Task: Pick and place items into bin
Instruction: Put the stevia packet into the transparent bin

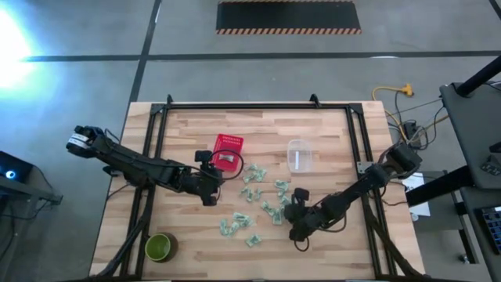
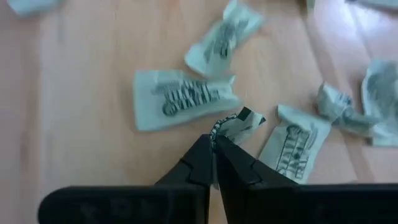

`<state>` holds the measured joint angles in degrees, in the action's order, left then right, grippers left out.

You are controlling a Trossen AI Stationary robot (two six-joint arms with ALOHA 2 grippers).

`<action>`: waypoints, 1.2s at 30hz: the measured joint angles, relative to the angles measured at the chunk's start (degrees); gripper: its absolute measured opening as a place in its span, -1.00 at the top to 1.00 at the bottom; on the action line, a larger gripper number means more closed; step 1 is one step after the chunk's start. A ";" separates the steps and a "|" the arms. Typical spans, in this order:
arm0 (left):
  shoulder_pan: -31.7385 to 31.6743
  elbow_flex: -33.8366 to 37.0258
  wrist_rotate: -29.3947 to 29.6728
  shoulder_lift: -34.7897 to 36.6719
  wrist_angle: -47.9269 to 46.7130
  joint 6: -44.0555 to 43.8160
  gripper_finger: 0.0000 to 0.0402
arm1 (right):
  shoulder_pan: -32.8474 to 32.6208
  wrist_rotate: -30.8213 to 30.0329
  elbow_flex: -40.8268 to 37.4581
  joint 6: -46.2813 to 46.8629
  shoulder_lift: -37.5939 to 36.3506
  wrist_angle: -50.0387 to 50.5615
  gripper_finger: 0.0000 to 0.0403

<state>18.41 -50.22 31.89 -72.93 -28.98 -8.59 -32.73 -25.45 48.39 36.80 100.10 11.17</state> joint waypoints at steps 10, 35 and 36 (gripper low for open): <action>0.01 0.02 0.00 0.00 0.07 0.01 0.25 | 0.13 -6.97 0.07 -2.11 -12.11 14.74 0.94; -0.01 0.07 0.03 0.00 2.02 0.49 0.25 | 21.03 -21.20 -8.80 -15.65 -23.48 22.39 0.94; -0.01 0.07 0.03 0.00 2.04 0.48 0.25 | 21.78 -20.13 -9.15 -17.43 -23.16 20.70 0.94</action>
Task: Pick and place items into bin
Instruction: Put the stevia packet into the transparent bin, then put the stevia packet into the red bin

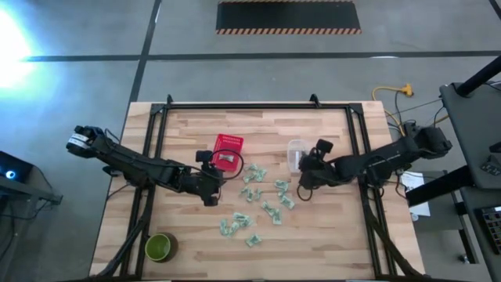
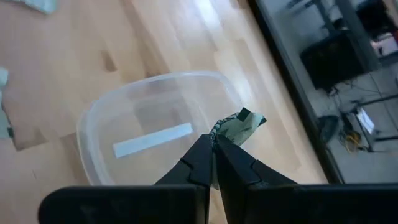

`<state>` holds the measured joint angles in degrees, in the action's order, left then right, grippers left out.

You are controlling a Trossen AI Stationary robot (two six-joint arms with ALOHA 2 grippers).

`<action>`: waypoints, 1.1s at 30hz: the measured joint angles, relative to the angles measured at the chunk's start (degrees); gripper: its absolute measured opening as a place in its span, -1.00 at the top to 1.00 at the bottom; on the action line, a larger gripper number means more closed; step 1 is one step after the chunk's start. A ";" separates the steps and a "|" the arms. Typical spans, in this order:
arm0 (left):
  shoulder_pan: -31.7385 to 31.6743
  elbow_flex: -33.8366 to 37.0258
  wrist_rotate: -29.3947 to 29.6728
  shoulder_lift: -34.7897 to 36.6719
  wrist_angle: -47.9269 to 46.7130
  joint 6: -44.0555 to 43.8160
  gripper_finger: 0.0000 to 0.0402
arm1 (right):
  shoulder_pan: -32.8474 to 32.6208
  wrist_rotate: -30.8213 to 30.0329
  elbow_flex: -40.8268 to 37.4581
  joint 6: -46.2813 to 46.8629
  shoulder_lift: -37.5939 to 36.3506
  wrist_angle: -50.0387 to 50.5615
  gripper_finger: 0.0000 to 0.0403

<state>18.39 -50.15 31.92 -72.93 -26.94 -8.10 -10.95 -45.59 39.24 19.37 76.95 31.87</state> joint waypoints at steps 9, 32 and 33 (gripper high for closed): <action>0.00 0.24 0.00 -0.02 -0.02 0.00 0.25 | 5.91 6.07 -0.48 -7.38 0.42 -5.07 0.93; -0.02 0.87 -0.20 0.00 0.23 -1.79 0.25 | 9.22 12.64 0.57 -12.97 -0.44 -6.02 0.32; -0.02 0.87 -0.54 -0.01 0.55 -2.44 0.25 | 8.61 12.64 0.74 -13.61 -0.45 -6.42 0.31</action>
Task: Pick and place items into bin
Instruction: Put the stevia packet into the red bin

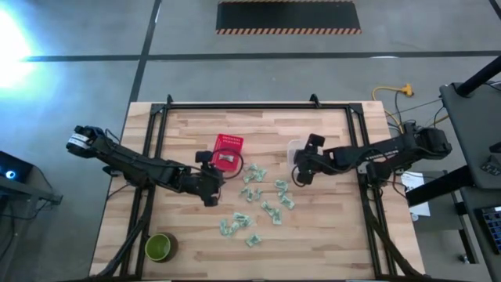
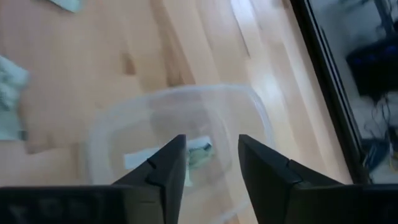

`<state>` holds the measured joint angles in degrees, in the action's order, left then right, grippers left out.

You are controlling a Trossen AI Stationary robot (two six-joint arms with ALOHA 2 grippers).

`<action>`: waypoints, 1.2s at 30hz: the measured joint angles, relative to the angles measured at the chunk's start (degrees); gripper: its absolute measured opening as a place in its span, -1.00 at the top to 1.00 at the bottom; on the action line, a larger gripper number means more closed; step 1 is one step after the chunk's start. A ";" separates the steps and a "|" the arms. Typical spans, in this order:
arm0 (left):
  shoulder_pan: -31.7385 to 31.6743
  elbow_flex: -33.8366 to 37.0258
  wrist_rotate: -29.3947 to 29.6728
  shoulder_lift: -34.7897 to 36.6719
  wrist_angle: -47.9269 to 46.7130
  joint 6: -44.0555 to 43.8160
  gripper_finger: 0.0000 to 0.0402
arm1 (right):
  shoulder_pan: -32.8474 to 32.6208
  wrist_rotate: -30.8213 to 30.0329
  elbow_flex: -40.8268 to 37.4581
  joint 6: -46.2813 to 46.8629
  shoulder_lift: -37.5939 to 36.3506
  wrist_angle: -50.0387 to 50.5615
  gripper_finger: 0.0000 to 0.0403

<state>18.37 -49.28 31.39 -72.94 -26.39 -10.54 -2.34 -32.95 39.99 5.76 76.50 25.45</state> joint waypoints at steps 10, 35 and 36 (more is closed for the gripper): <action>2.55 0.12 -5.29 -1.32 2.22 -5.82 0.25 | -6.05 0.04 0.05 -6.01 -0.01 -2.03 0.36; 2.65 -0.36 -7.03 -18.28 16.39 -2.59 0.25 | -10.66 4.52 0.00 -5.80 -0.01 -3.87 0.58; 2.30 -0.35 -7.00 -18.79 16.54 -2.85 0.25 | -10.67 4.52 0.00 -5.77 -0.01 -3.91 0.59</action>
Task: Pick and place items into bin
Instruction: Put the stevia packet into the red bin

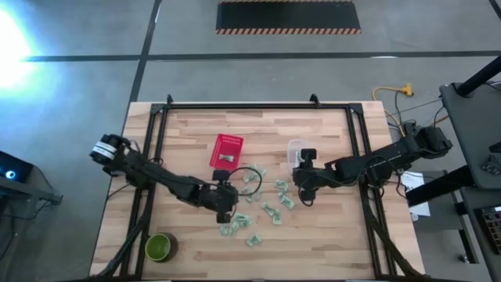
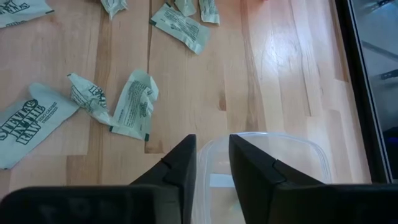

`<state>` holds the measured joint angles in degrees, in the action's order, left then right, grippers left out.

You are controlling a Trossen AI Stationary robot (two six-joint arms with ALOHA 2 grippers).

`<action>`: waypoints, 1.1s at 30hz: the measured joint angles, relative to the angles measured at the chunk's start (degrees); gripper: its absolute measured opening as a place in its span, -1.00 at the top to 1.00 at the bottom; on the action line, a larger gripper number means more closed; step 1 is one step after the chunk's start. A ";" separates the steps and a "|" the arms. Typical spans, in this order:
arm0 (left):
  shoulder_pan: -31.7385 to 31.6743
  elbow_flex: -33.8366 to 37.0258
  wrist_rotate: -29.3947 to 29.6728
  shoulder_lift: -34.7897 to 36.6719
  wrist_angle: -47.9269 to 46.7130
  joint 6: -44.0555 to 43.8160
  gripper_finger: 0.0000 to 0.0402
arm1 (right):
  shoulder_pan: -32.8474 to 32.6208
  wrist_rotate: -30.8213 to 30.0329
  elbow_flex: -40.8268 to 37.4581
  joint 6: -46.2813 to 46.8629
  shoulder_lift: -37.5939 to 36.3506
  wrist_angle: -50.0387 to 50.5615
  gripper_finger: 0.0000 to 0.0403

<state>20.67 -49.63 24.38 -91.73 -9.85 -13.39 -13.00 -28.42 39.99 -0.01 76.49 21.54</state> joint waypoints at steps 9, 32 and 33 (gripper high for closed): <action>-3.16 -0.40 -0.02 -4.00 0.29 -3.06 0.25 | 0.01 0.03 0.00 0.02 0.00 -0.93 0.61; -5.34 -1.05 -3.72 -7.57 2.32 -5.90 0.25 | -0.01 0.15 -0.02 0.90 0.00 -0.86 0.64; -5.34 -1.21 -3.74 -7.85 2.66 -5.82 0.25 | -0.01 0.15 -0.02 0.94 0.00 -0.88 0.64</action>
<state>15.33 -50.84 20.64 -99.58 -7.19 -19.21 -13.02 -28.27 39.97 0.93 76.49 20.67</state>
